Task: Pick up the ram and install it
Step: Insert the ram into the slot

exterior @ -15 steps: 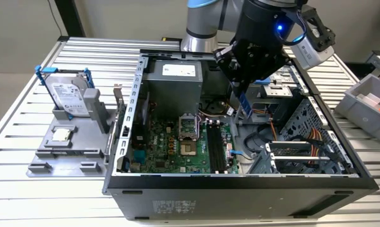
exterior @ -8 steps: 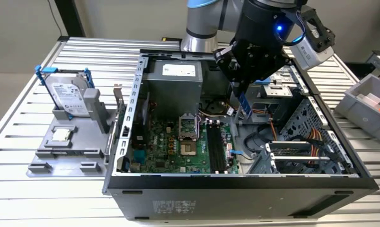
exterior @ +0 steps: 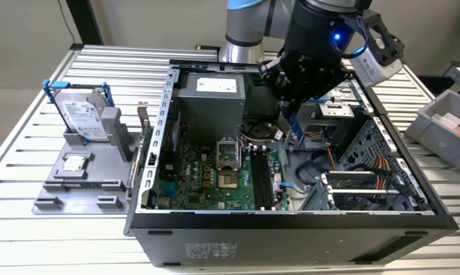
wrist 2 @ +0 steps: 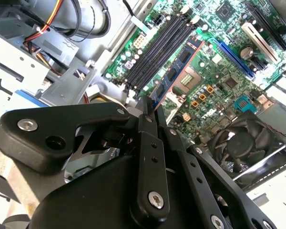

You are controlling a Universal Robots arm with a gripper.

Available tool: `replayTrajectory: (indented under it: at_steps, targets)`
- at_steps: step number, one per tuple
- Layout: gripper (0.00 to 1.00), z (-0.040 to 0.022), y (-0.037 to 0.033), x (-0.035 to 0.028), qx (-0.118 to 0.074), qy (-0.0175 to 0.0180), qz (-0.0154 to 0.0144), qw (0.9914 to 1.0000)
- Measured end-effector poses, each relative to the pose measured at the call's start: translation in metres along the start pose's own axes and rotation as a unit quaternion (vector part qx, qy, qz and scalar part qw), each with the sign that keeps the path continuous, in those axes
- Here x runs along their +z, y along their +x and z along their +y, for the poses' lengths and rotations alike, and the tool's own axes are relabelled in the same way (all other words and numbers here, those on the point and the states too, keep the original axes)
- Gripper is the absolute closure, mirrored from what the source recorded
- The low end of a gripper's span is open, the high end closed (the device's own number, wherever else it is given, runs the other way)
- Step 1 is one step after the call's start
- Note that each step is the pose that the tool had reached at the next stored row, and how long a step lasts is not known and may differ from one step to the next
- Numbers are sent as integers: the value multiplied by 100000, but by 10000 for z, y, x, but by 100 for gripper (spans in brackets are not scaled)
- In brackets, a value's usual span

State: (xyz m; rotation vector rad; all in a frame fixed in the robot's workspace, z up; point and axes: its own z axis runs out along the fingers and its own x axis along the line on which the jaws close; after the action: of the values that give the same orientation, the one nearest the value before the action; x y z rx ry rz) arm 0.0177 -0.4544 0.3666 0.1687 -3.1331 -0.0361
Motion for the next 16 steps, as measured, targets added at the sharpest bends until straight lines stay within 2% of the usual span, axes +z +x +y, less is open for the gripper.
replayTrajectory:
  at_steps: [16]
  targets:
    - [100, 0, 0, 26, 672, 9, -16, 99998]
